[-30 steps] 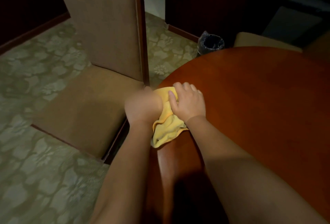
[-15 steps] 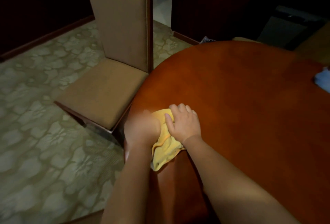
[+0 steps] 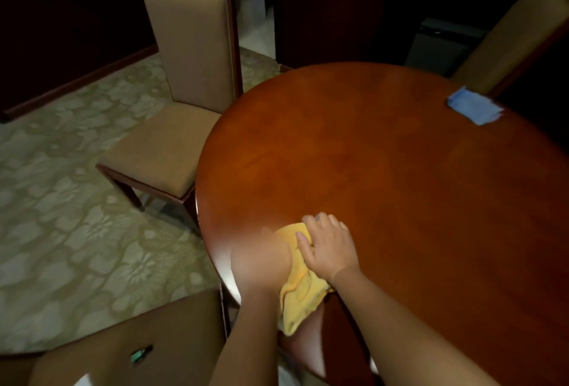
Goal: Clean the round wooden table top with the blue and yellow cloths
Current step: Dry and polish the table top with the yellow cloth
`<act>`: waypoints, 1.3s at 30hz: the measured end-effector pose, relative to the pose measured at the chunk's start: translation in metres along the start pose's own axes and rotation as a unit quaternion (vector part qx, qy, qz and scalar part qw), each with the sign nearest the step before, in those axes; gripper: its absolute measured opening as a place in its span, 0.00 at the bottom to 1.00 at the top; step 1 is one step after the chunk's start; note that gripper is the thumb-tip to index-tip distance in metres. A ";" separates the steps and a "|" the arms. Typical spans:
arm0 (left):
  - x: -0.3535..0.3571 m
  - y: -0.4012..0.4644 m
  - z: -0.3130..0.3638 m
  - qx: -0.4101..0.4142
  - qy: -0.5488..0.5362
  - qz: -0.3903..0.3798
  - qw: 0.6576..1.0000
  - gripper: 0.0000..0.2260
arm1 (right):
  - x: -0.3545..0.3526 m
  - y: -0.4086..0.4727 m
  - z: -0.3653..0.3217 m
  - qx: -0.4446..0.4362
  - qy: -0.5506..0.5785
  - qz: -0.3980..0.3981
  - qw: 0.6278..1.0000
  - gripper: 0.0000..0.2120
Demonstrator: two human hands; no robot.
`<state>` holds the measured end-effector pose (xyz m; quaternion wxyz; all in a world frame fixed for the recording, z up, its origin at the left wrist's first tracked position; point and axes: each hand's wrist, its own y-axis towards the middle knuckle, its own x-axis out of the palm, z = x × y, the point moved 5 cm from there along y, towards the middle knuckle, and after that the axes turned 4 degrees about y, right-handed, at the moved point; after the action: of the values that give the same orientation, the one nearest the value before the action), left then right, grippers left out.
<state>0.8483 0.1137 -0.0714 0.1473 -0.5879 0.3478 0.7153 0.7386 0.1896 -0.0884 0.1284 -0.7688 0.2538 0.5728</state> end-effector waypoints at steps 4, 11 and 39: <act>-0.011 -0.030 0.026 0.022 -0.011 -0.018 1.000 0.12 | -0.011 -0.044 0.018 0.022 -0.001 0.012 1.000 0.22; -0.021 -0.054 0.060 0.075 -0.011 -0.017 0.997 0.12 | -0.023 -0.089 0.041 0.055 -0.006 0.036 0.998 0.21; -0.039 -0.145 0.214 0.368 0.000 -0.210 0.906 0.14 | -0.080 -0.269 0.131 0.250 -0.047 -0.024 0.967 0.33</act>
<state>0.7902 0.3683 -0.0674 0.4999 -0.5513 0.4547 0.4892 0.7587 0.4986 -0.0788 0.3416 -0.6906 0.3642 0.5232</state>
